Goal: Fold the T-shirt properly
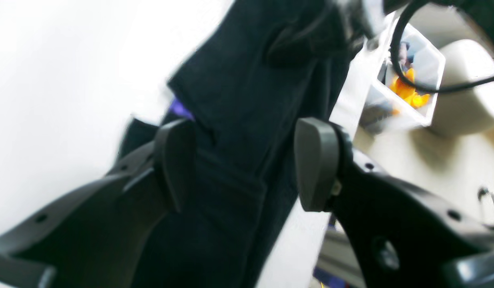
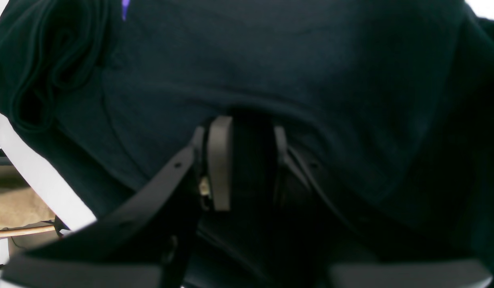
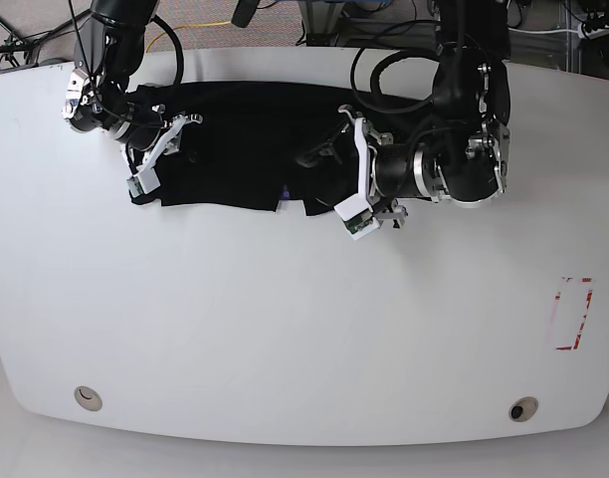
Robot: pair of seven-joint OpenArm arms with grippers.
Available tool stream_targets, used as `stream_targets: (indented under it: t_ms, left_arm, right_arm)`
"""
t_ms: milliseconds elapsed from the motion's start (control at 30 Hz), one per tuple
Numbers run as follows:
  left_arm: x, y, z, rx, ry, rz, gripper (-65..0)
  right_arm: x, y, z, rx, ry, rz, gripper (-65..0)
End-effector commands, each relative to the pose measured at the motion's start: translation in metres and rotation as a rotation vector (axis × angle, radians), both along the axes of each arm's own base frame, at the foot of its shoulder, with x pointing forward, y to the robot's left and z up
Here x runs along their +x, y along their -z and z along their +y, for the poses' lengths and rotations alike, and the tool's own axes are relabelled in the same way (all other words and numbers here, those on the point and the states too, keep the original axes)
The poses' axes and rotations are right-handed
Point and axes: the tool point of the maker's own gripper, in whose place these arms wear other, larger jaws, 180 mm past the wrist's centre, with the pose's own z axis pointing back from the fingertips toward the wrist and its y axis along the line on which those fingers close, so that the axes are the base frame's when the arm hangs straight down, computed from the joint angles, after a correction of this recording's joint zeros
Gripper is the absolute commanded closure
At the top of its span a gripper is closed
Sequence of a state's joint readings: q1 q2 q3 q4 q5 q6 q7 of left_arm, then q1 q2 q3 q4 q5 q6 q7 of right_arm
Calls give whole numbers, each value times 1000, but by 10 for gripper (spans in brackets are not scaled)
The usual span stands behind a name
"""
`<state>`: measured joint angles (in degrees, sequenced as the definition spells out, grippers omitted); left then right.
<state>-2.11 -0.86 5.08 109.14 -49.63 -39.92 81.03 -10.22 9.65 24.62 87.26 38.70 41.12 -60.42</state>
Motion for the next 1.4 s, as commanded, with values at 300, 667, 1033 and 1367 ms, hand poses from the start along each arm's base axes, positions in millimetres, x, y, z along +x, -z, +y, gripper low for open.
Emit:
stream_targets:
  t_ms: [300, 667, 1033, 1367]
  left_arm:
    - [13, 46, 128, 317, -301, 37, -124]
    - [-21, 74, 155, 382, -306, 99, 0]
    - [-17, 62, 227, 480, -440, 71, 0]
    - [-8, 39, 284, 549, -573, 23, 0]
  right_arm:
    - [7, -22, -10, -125, -41, -38, -193]
    - [15, -80, 28, 93, -111, -177, -577]
    - [-9, -80, 99, 244, -296, -127, -568]
    - [-20, -76, 147, 324, -414, -102, -566]
